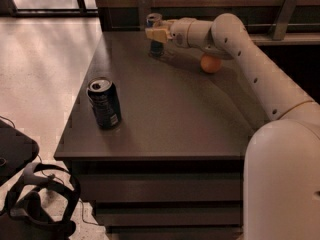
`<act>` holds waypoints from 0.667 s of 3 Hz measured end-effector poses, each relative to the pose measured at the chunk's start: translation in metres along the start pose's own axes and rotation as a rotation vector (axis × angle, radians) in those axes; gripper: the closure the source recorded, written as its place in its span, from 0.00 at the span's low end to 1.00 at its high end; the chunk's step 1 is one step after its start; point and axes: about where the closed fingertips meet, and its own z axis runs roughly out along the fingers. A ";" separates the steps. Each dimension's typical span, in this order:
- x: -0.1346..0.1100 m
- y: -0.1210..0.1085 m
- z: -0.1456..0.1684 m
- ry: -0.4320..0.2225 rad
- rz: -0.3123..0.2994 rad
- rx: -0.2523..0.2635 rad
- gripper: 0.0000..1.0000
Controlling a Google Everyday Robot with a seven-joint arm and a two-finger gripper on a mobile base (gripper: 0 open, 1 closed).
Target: Knock redbull can over
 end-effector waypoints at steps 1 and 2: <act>0.000 0.000 0.000 0.000 0.000 0.000 1.00; -0.020 0.003 -0.008 -0.014 -0.043 0.018 1.00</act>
Offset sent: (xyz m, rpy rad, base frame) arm -0.0163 -0.0112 0.0520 -0.0389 -0.1099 -0.0347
